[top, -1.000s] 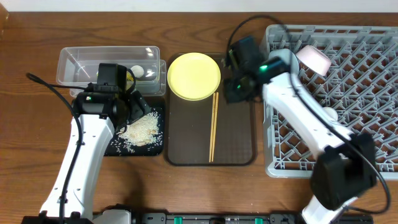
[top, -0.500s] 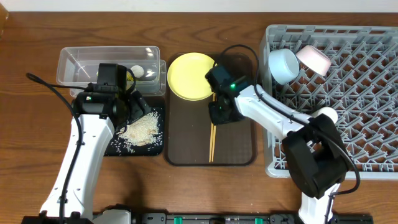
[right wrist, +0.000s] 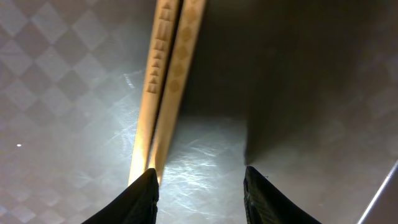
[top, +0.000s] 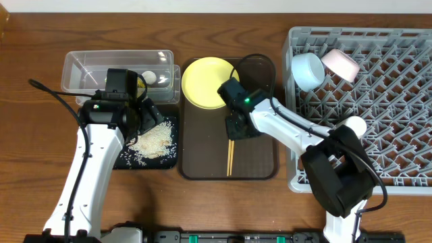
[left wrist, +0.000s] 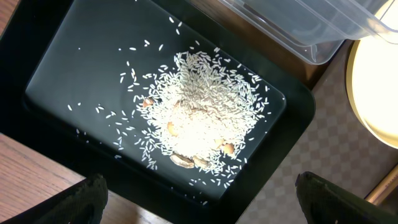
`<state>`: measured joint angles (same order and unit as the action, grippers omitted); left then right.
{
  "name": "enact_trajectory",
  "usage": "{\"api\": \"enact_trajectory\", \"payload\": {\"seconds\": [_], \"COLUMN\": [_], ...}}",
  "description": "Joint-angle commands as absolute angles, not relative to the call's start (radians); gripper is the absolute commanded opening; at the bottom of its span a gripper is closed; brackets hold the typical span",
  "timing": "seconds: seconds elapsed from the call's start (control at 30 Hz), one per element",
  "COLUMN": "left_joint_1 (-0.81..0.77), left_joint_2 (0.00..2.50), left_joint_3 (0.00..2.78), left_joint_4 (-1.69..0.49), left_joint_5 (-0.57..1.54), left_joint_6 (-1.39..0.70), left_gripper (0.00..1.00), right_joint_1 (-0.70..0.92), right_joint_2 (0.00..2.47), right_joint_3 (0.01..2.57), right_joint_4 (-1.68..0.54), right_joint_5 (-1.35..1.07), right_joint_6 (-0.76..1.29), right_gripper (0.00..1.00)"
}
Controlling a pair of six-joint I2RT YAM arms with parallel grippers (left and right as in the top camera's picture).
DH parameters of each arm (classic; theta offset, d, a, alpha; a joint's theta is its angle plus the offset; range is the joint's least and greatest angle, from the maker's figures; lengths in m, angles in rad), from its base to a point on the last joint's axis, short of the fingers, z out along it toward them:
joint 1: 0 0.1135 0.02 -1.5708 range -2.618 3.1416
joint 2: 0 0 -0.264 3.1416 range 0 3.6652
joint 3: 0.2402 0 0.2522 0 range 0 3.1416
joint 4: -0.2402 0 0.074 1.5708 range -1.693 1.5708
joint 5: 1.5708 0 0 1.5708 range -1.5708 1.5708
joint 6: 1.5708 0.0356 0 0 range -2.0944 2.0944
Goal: Sort waste into correct bins and load items into the dishwasher rack
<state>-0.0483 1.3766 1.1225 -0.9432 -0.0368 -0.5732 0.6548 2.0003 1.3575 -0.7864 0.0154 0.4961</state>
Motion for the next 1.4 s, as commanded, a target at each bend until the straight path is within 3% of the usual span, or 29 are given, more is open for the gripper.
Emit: {"api": "enact_trajectory", "payload": {"seconds": [0.0,0.83,1.37], "left_joint_1": [-0.043,-0.043,-0.043], "left_joint_2": [1.371,1.371,1.371], "left_joint_3": [1.131,1.131,1.131], "left_joint_4": [-0.949,-0.949,-0.945], "left_joint_5": [-0.053,-0.053,-0.053], "left_joint_6": [-0.578,-0.578,-0.578], "left_gripper": [0.99,0.99,0.99], "right_joint_1": [0.669,0.665,0.655], "right_joint_2": [2.017,2.012,1.893], "right_joint_3": [1.353,1.317,1.324], "right_joint_4": [-0.781,-0.805,-0.791], "right_joint_5": [0.029,0.094,0.074], "right_joint_6": [0.52,0.595,0.5], "right_gripper": [0.42,0.43,0.47]}}
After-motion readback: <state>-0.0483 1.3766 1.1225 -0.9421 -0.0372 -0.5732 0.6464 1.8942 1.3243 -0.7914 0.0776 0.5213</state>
